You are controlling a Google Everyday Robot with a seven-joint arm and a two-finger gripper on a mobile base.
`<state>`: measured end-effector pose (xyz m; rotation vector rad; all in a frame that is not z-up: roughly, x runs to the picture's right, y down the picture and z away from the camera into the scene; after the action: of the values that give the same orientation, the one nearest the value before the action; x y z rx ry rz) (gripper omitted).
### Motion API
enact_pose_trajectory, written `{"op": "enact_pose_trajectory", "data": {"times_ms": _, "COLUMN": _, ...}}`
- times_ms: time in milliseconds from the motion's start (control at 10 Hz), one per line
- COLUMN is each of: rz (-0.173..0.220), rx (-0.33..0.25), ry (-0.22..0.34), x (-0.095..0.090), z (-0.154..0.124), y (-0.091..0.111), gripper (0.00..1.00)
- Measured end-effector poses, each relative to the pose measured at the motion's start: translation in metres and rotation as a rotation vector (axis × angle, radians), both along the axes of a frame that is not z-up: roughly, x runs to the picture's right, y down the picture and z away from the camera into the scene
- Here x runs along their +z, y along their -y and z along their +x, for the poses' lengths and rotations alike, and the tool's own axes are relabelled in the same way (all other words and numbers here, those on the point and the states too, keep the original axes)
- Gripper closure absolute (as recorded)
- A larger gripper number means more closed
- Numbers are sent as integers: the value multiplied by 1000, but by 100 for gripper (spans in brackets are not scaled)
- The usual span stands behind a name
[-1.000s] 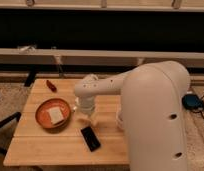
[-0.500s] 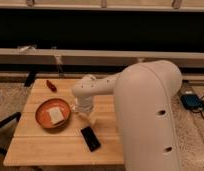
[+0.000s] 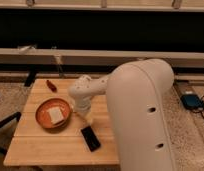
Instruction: Push the eraser across the table
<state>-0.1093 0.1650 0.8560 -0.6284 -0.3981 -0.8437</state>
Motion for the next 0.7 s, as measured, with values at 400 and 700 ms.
{"op": "enact_pose_trajectory", "data": {"times_ms": 400, "rz": -5, "rx": -8, "ry": 10, "x": 4, "z": -16, "y": -1, "gripper": 20}}
{"op": "enact_pose_trajectory", "data": {"times_ms": 700, "rz": -16, "rx": -12, "ry": 16, "x": 5, "z": -20, "y": -5, "gripper": 20}}
